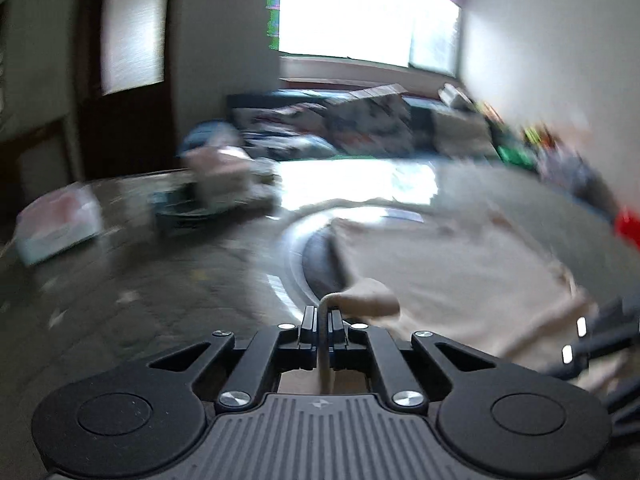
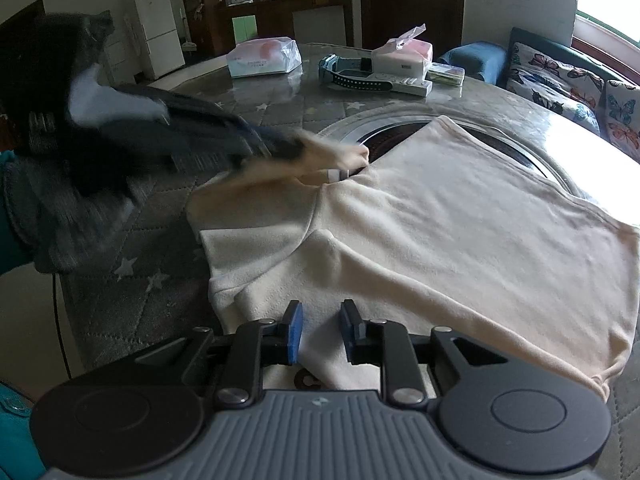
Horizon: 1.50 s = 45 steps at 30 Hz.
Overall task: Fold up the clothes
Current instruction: 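Grasp the other cream sleeve end with the left gripper, then lift the sleeve with the left gripper and fold it across the shirt body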
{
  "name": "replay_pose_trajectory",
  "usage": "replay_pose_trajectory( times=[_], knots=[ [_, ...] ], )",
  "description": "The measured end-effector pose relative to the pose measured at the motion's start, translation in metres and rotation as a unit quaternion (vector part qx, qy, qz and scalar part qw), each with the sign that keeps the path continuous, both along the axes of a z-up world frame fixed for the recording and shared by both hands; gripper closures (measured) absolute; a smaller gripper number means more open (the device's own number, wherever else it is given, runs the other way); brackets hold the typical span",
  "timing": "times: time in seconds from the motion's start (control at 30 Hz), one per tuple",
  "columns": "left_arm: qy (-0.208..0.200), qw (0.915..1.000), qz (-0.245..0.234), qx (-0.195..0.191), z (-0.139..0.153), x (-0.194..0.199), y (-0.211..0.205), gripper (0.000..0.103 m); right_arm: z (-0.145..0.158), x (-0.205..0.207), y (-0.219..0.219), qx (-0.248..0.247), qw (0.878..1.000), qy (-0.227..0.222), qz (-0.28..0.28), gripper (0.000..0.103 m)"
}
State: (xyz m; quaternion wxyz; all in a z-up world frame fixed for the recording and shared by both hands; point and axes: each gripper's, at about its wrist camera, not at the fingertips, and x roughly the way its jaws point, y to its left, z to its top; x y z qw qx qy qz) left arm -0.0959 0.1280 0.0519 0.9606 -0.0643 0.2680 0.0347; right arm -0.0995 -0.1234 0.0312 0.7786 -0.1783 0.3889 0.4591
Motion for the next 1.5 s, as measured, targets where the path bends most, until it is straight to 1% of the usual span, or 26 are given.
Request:
replay_pose_trajectory(
  times=[0.07, 0.13, 0.2, 0.3, 0.4, 0.5, 0.63, 0.7, 0.73, 0.77, 0.8, 0.87, 0.97, 1.0, 1.03, 1.07, 1.1, 1.17, 1.2, 1.27, 1.33, 1.4, 1.47, 1.5],
  knots=[
    [-0.017, 0.9990, 0.037, -0.019, 0.006, -0.012, 0.019, 0.098, 0.000, -0.001, 0.001, -0.002, 1.000, -0.002, 0.001, 0.082],
    [-0.029, 0.9962, 0.074, -0.036, 0.009, -0.027, 0.038, 0.098, 0.000, -0.001, 0.002, -0.003, 1.000, -0.003, 0.000, 0.082],
    [-0.032, 0.9926, 0.106, -0.048, 0.009, -0.038, 0.054, 0.098, 0.000, -0.001, 0.002, -0.005, 1.000, -0.004, 0.001, 0.081],
    [-0.026, 0.9879, 0.141, -0.059, 0.000, -0.053, 0.072, 0.098, 0.000, -0.001, 0.003, -0.006, 1.000, -0.004, 0.002, 0.080],
    [0.000, 0.9841, 0.165, -0.065, -0.016, -0.062, 0.081, 0.098, 0.000, -0.002, 0.004, -0.007, 1.000, -0.006, 0.002, 0.079],
    [0.032, 0.9811, 0.175, -0.076, -0.029, -0.064, 0.085, 0.098, -0.001, -0.002, 0.004, -0.008, 1.000, -0.006, 0.004, 0.078],
    [0.026, 0.9792, 0.181, -0.089, -0.026, -0.070, 0.088, 0.094, 0.000, -0.002, 0.006, -0.011, 1.000, -0.007, 0.007, 0.078],
    [0.021, 0.9778, 0.183, -0.099, -0.023, -0.071, 0.092, 0.087, 0.000, -0.002, 0.006, -0.012, 1.000, -0.007, 0.007, 0.077],
    [0.023, 0.9767, 0.186, -0.104, -0.023, -0.071, 0.094, 0.075, 0.000, -0.002, 0.007, -0.011, 1.000, -0.007, 0.007, 0.077],
    [0.027, 0.9754, 0.191, -0.107, -0.025, -0.070, 0.096, 0.070, 0.000, -0.002, 0.007, -0.011, 1.000, -0.007, 0.007, 0.077],
    [0.030, 0.9743, 0.196, -0.107, -0.026, -0.069, 0.097, 0.067, -0.001, -0.002, 0.006, -0.010, 1.000, -0.006, 0.007, 0.076],
    [0.037, 0.9710, 0.209, -0.109, -0.030, -0.068, 0.099, 0.064, -0.001, -0.002, 0.006, -0.008, 1.000, -0.005, 0.008, 0.073],
    [0.035, 0.9682, 0.219, -0.116, -0.033, -0.068, 0.103, 0.067, -0.001, -0.003, 0.007, -0.008, 1.000, -0.007, 0.010, 0.071],
    [0.034, 0.9681, 0.221, -0.114, -0.034, -0.067, 0.103, 0.070, -0.001, -0.003, 0.007, -0.008, 1.000, -0.007, 0.010, 0.071],
    [0.033, 0.9685, 0.219, -0.113, -0.034, -0.067, 0.104, 0.084, -0.001, -0.003, 0.008, -0.008, 1.000, -0.007, 0.010, 0.071],
    [0.032, 0.9691, 0.216, -0.114, -0.034, -0.066, 0.104, 0.090, -0.001, -0.003, 0.008, -0.008, 1.000, -0.006, 0.010, 0.071],
    [0.020, 0.9701, 0.213, -0.115, -0.032, -0.068, 0.103, 0.093, -0.001, -0.003, 0.007, -0.007, 1.000, -0.005, 0.010, 0.070],
    [-0.017, 0.9716, 0.205, -0.117, -0.024, -0.075, 0.102, 0.095, -0.001, -0.003, 0.007, -0.007, 1.000, -0.006, 0.009, 0.070],
    [-0.035, 0.9719, 0.200, -0.118, -0.020, -0.078, 0.101, 0.095, -0.001, -0.003, 0.007, -0.007, 1.000, -0.006, 0.009, 0.070],
    [-0.056, 0.9730, 0.203, -0.094, -0.013, -0.081, 0.099, 0.095, -0.001, -0.003, 0.007, -0.007, 1.000, -0.006, 0.008, 0.070],
    [-0.031, 0.9720, 0.211, -0.099, -0.016, -0.077, 0.104, 0.095, -0.001, -0.003, 0.008, -0.008, 1.000, -0.006, 0.010, 0.070],
    [-0.006, 0.9709, 0.215, -0.104, -0.022, -0.077, 0.107, 0.089, -0.001, -0.003, 0.009, -0.010, 1.000, -0.007, 0.011, 0.070],
    [0.010, 0.9681, 0.230, -0.099, -0.027, -0.080, 0.108, 0.087, -0.001, -0.003, 0.008, -0.009, 1.000, -0.007, 0.012, 0.069],
    [0.016, 0.9658, 0.239, -0.100, -0.029, -0.082, 0.109, 0.084, -0.001, -0.003, 0.008, -0.009, 1.000, -0.007, 0.012, 0.069]
  ],
)
